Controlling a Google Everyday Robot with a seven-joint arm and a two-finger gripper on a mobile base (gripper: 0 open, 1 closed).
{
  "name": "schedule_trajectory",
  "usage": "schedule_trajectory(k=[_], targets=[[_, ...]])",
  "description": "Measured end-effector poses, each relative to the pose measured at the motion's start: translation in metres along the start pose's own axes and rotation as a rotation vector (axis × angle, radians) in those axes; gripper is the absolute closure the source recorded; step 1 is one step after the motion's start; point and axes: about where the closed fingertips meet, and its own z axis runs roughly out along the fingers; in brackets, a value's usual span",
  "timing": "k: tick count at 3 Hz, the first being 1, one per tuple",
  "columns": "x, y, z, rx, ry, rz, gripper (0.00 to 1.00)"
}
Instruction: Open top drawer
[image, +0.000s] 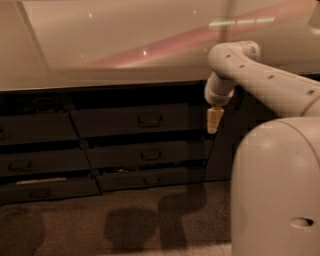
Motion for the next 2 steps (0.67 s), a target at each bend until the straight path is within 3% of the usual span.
schedule_trajectory(k=[2], targets=[[-0.05,0.0,0.018,-0.033,0.085,-0.094,0.0]])
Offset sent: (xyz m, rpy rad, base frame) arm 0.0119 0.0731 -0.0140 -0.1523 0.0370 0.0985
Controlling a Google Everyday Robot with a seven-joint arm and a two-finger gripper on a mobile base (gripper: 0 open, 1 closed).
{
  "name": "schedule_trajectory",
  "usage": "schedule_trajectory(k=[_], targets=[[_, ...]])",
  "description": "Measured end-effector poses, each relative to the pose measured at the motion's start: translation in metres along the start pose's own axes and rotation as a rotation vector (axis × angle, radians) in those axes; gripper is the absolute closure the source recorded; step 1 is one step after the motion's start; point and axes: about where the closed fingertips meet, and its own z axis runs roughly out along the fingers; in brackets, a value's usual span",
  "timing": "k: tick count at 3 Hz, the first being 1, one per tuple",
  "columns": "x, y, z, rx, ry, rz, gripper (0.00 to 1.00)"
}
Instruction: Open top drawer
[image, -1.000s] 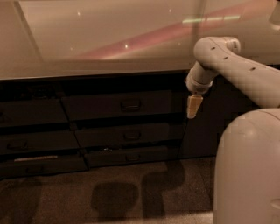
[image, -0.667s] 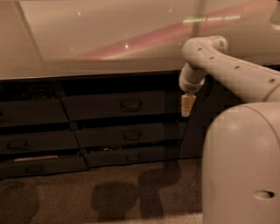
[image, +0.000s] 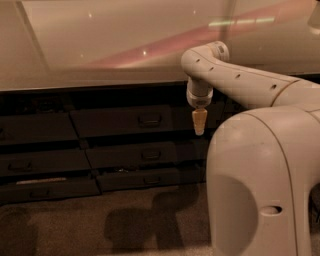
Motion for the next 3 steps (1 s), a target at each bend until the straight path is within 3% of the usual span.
schedule_trajectory(k=[1,2,3], targets=[[0.0,0.002,0.014,-0.029,-0.094,-0.01,0.0],[0.023,0.006,0.005,-0.023,-0.306,-0.01,0.0],[0.031,0.01,-0.007,-0.01,-0.457,-0.102,0.0]])
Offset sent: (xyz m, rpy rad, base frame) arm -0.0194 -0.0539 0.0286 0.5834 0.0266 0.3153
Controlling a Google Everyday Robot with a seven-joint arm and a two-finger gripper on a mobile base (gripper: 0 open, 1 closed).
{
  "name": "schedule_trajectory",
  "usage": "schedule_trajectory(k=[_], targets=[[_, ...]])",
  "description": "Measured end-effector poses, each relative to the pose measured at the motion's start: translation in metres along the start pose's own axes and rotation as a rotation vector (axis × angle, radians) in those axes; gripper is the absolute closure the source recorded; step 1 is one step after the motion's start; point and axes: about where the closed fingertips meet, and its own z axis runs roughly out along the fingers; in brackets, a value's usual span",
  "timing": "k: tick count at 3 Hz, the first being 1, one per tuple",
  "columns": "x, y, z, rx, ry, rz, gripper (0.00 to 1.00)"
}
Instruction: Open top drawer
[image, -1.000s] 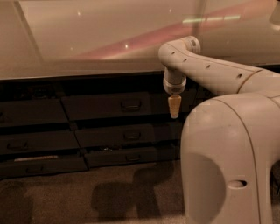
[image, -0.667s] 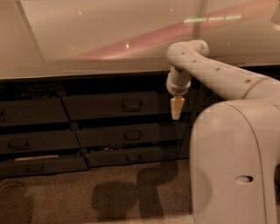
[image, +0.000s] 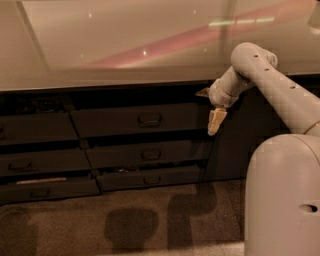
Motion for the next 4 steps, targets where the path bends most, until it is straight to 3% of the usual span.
schedule_trajectory(k=[2,3,4], targets=[[0.004,0.0,0.008,-0.017,0.031,0.02,0.0],[0.043,0.005,0.037,-0.075,0.082,0.113,0.0],[0.043,0.005,0.037,-0.075,0.082,0.113,0.0]])
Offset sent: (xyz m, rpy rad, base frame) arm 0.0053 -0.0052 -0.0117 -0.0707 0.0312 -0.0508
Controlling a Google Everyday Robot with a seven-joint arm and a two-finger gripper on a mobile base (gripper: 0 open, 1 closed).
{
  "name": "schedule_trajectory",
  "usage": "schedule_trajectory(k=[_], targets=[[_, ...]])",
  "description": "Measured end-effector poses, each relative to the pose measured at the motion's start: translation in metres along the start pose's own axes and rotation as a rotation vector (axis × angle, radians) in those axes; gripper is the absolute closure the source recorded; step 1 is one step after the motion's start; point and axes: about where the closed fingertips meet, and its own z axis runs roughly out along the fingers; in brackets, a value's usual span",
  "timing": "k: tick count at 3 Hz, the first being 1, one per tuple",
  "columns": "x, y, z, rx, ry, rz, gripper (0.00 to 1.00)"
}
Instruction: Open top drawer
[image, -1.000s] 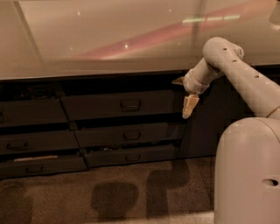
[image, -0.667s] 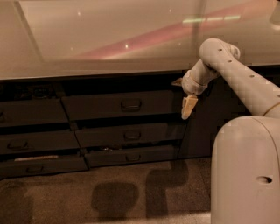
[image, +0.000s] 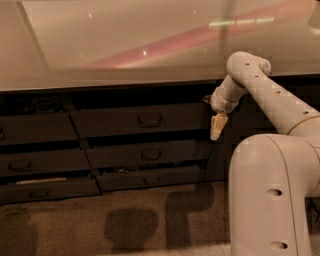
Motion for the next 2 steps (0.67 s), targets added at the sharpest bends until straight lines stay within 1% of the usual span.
schedule_trajectory(k=[1,2], targets=[[0.0,0.0,0.0,0.0,0.0,0.0,0.19],[0.0,0.0,0.0001,0.0,0.0,0.0,0.42]])
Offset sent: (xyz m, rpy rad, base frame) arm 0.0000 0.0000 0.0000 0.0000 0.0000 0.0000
